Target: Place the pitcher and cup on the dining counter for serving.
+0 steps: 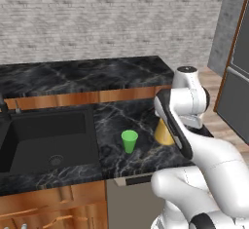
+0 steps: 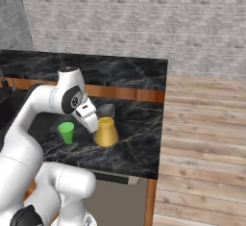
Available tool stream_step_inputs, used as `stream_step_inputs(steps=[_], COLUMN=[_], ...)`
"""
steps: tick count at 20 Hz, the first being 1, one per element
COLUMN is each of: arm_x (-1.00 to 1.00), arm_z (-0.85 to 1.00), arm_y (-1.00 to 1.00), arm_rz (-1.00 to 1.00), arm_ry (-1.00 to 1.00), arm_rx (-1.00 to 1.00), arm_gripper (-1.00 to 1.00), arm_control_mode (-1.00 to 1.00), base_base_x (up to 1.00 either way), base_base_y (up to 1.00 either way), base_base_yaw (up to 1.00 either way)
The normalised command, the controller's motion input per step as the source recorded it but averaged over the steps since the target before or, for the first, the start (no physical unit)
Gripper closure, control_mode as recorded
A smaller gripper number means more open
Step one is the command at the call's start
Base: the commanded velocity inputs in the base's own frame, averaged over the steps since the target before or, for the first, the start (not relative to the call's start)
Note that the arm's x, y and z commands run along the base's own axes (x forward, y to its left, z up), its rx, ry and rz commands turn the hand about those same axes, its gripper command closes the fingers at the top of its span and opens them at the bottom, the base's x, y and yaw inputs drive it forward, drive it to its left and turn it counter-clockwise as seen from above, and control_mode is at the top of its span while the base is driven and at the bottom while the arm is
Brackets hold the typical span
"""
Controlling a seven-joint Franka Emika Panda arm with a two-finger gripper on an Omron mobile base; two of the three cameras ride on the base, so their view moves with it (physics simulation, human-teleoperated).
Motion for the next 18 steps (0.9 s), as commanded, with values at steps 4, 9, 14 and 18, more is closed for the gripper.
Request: stream_step_inputs(steps=[4,9,14,18], arm_x=[0.35,0.38,0.40,0.36], arm_z=[-0.16,-0.08,-0.11,-0.19], arm_y=[0.00,0.00,0.00,0.00], arm_rz=[-0.03,0.00,0.00,0.00], arm_ry=[0.00,0.00,0.02,0.03], arm_rx=[0.00,0.00,0.00,0.00], arm_gripper=[-1.00,-1.00,-1.00,-1.00], arm_control_mode=[-1.00,-1.00,-1.00,-1.00], base_base_x=[0.00,0.00,0.00,0.00], base_base_y=[0.00,0.00,0.00,0.00], base_base_yaw=[0.00,0.00,0.00,0.00])
